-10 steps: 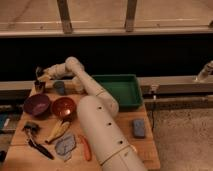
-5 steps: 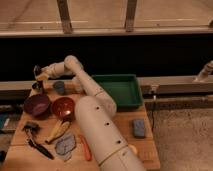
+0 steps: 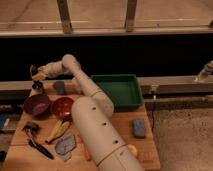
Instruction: Place eraser in metal cup
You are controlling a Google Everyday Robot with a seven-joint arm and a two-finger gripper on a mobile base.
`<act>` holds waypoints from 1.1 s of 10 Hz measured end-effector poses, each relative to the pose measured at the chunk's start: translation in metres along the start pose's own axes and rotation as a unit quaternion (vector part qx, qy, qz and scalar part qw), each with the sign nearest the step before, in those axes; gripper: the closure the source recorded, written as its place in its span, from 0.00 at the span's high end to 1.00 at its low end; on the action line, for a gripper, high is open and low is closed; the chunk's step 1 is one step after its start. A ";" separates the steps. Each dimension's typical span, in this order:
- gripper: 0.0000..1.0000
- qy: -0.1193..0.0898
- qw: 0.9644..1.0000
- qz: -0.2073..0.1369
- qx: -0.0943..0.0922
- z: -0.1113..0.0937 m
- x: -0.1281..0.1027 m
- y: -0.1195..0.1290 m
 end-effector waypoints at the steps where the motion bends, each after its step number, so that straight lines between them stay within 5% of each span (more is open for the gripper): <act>1: 0.16 -0.001 1.000 0.003 -0.003 0.001 0.002 0.002; 7: 0.17 -0.004 0.999 0.034 -0.014 0.005 0.020 0.016; 11: 0.55 -0.006 0.999 0.038 -0.022 0.012 0.019 0.019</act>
